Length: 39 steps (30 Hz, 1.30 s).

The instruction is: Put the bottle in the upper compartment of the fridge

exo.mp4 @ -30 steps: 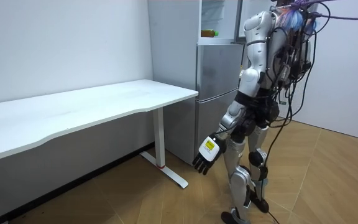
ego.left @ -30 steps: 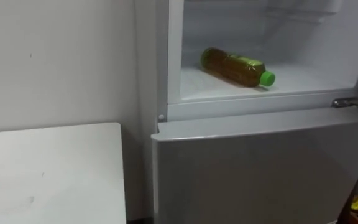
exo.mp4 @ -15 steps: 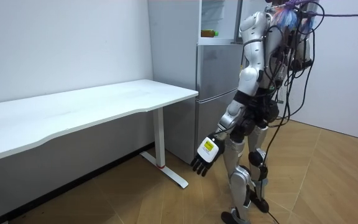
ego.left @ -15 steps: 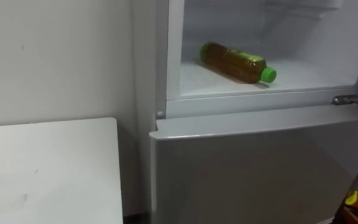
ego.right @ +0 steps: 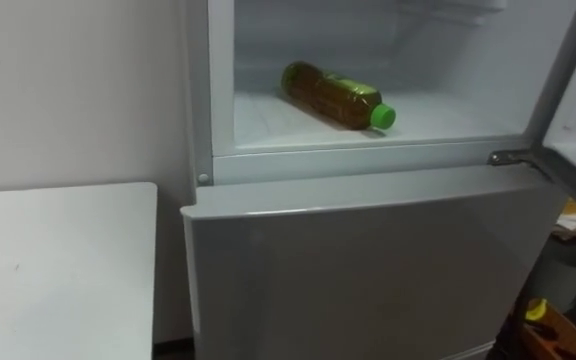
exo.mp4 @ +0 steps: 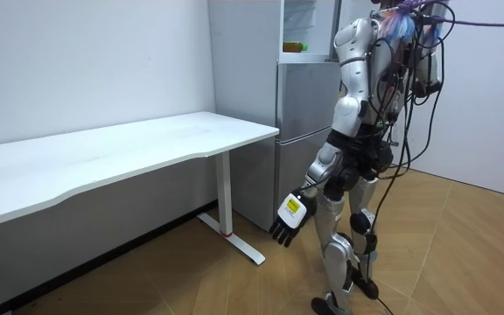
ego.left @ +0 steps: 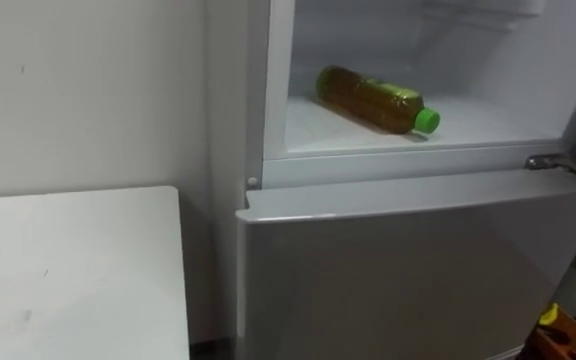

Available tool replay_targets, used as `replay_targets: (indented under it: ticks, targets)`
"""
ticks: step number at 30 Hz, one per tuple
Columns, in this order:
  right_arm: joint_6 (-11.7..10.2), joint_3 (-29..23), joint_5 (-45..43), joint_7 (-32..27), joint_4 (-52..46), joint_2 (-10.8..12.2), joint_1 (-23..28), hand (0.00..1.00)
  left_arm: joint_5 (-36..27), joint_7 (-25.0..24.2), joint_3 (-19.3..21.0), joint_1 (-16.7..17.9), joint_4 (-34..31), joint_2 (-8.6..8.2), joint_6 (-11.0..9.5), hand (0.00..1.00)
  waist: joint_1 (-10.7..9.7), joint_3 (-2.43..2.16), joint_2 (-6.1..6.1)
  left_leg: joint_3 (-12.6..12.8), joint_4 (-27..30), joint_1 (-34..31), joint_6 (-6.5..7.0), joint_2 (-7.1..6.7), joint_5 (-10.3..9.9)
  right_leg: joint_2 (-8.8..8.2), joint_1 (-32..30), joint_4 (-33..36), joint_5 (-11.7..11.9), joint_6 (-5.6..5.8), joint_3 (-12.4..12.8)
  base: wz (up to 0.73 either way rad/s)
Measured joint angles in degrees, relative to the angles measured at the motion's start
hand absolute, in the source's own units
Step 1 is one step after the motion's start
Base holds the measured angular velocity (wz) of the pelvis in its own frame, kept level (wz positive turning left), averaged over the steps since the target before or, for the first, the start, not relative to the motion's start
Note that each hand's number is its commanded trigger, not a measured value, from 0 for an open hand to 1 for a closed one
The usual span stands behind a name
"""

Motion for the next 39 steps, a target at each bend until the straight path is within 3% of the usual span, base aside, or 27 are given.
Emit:
replay_targets:
  ticks: [9, 17, 22, 31, 39]
  targets:
    - [0.2, 1.2, -2.3, 0.1, -6.0, 0.0, -0.8, 0.00, 0.4, -1.3, -0.2, -0.1, 1.9, 0.13, 0.1, 0.00, 0.2, -0.03, -0.07, 1.0, 0.0, 0.2, 0.00, -0.01, 0.0, 0.10, -0.7, 1.1, 0.0, -0.06, 1.1, -0.07]
    - [0.3, 1.1, -2.5, 0.1, -10.3, -2.1, -1.6, 0.00, 0.4, -1.3, -0.3, -0.4, 2.3, 0.42, 0.5, 0.00, 0.3, 0.02, -1.35, 0.9, 0.0, 0.2, 0.00, 0.01, 0.0, 0.13, -0.7, 0.8, 0.0, -0.06, 1.1, 0.00]
    - [0.3, 1.1, -2.5, 0.5, -10.8, -2.1, -2.1, 0.00, 0.4, -1.3, -0.7, -0.5, 2.3, 0.59, 0.5, 0.00, 1.0, -0.10, -1.72, 0.9, 0.0, 0.3, 0.00, 0.06, 0.0, 0.22, -0.4, 0.6, 0.2, -0.05, 1.2, 0.00]
    - [0.3, 1.1, -2.6, 2.3, -11.6, -2.9, -2.3, 0.00, 0.4, -1.2, -1.4, -0.9, 2.3, 0.57, 0.8, 0.00, 1.7, -0.43, -0.34, 0.8, -0.2, 0.0, 0.01, 0.25, 0.0, 0.50, -0.1, 0.0, 0.9, -0.02, 1.1, 0.00]
    - [0.3, 1.1, -2.5, 3.0, -12.9, -4.5, -2.8, 0.00, 0.4, -1.3, -1.4, -0.9, 2.1, 0.57, 1.0, 0.00, 1.8, -0.30, 0.17, 0.8, -0.1, 0.1, 0.01, 0.25, 0.0, 0.50, -0.2, 0.0, 0.9, -0.02, 1.1, 0.00]
